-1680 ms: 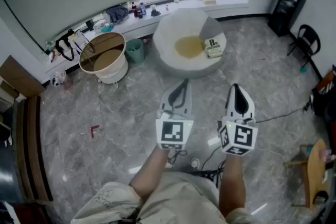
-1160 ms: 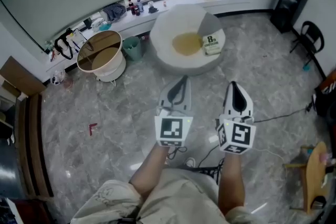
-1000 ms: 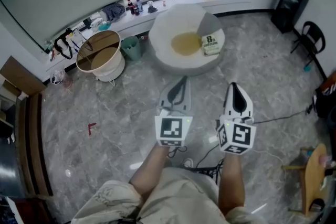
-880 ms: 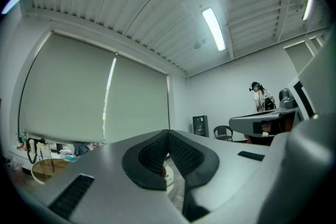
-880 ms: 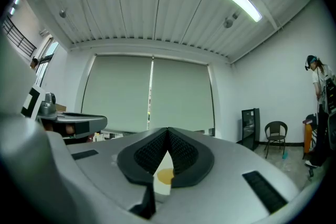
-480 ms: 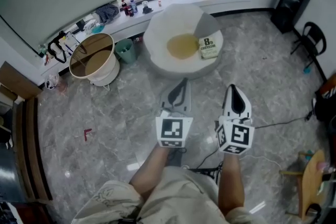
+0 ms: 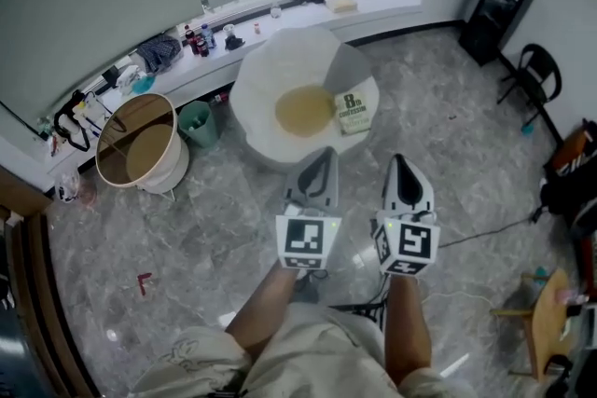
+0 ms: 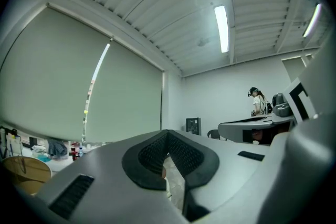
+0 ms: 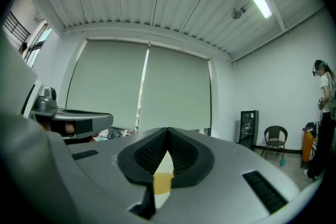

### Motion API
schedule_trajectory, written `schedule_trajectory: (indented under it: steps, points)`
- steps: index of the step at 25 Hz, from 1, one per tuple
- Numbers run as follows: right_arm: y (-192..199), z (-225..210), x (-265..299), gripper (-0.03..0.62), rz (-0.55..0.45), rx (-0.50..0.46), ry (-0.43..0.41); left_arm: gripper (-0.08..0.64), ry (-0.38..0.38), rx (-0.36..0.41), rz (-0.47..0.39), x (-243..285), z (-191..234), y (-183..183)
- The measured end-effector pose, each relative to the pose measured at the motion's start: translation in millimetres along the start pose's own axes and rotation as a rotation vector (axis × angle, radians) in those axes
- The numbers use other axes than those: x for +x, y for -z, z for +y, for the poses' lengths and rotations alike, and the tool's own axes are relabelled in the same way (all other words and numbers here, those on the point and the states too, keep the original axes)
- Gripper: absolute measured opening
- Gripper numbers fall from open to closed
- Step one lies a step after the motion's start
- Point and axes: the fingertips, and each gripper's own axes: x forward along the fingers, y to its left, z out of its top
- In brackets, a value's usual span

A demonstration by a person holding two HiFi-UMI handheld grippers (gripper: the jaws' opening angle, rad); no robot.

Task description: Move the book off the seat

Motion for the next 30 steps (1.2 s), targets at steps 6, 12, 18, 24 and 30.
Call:
schedule_trajectory:
  steps: [6,12,18,24,30]
  points:
    - [-1,5,49,0.003,0.014,-0.029,0.042,0.003,0.053,-0.026,0.001,49,29,8]
    - [4,-19,78,0.003,0.033,-0.032,0.083,0.003,0.074,-0.038,0.004,88,36,14]
    - [23,-41,122,0.003,0.05,-0.009,0.08,0.002,0.062,-0.034,0.035,132,46,32]
    - [31,-77,192,0.003,0.04,0.015,0.058,0.002,0.043,-0.014,0.052,206,51,44]
    - [39,-128,265,0.003,0.065,0.041,0.039,0.003,0.016,-0.003,0.067,290,55,47]
